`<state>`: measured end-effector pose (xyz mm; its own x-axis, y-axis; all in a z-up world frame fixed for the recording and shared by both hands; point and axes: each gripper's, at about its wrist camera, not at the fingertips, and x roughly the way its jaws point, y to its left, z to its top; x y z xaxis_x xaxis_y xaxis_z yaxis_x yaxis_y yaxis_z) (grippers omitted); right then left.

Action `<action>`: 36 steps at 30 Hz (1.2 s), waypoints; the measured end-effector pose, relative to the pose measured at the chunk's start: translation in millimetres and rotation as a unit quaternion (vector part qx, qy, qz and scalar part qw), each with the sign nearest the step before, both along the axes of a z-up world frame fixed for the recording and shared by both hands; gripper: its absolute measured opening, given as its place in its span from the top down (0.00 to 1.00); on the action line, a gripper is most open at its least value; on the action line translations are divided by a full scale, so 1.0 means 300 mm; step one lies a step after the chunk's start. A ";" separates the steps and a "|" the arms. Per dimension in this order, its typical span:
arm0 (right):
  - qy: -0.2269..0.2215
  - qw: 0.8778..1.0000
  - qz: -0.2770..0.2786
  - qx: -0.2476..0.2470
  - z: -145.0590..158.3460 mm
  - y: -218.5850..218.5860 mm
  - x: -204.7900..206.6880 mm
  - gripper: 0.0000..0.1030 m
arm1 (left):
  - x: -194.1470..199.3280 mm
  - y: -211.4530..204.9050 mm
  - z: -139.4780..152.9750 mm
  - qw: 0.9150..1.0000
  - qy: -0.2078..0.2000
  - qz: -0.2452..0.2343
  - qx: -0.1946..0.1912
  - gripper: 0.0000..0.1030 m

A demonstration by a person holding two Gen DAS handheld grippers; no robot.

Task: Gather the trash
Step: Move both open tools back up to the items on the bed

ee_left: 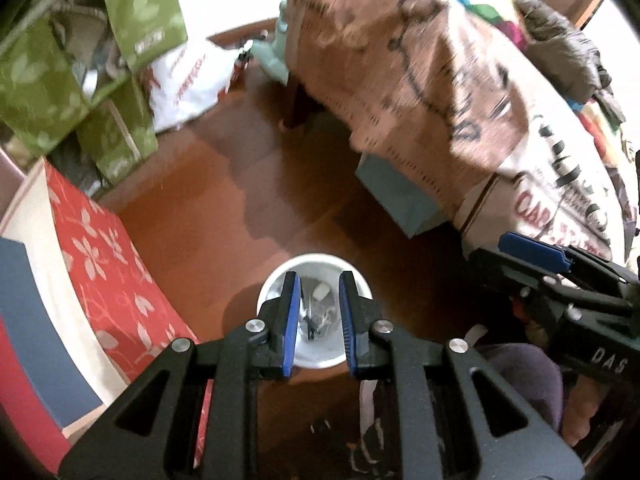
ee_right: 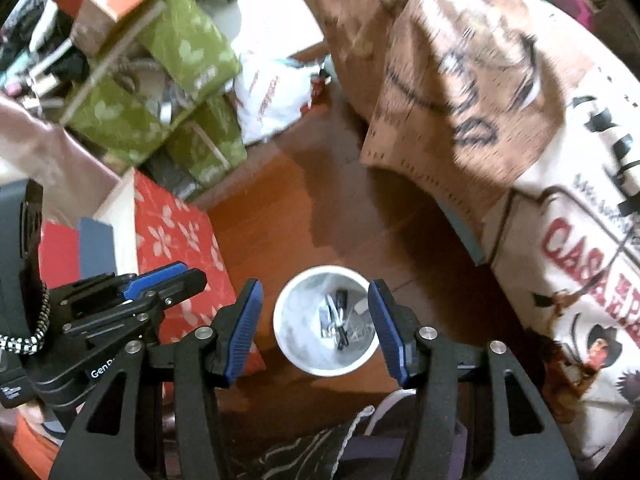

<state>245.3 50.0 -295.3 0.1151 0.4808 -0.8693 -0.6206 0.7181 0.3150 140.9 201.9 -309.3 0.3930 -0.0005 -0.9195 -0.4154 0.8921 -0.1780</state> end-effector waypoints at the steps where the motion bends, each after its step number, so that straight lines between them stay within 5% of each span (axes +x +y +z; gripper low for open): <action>1: -0.009 1.000 -0.004 0.004 0.023 -0.013 0.005 0.51 | 0.004 -0.009 0.031 1.000 -0.009 -0.001 0.003 0.82; 13: -0.132 0.986 -0.077 0.067 0.360 -0.252 0.066 0.51 | 0.096 -0.173 0.394 0.990 -0.115 -0.048 0.064 0.75; 21: -0.206 0.969 -0.118 0.074 0.499 -0.457 0.115 0.51 | 0.231 -0.390 0.584 0.973 -0.180 -0.111 0.092 0.68; 36: -0.269 0.931 -0.240 0.046 0.542 -0.832 0.358 0.51 | 0.571 -0.705 0.653 0.959 -0.208 -0.175 0.082 0.64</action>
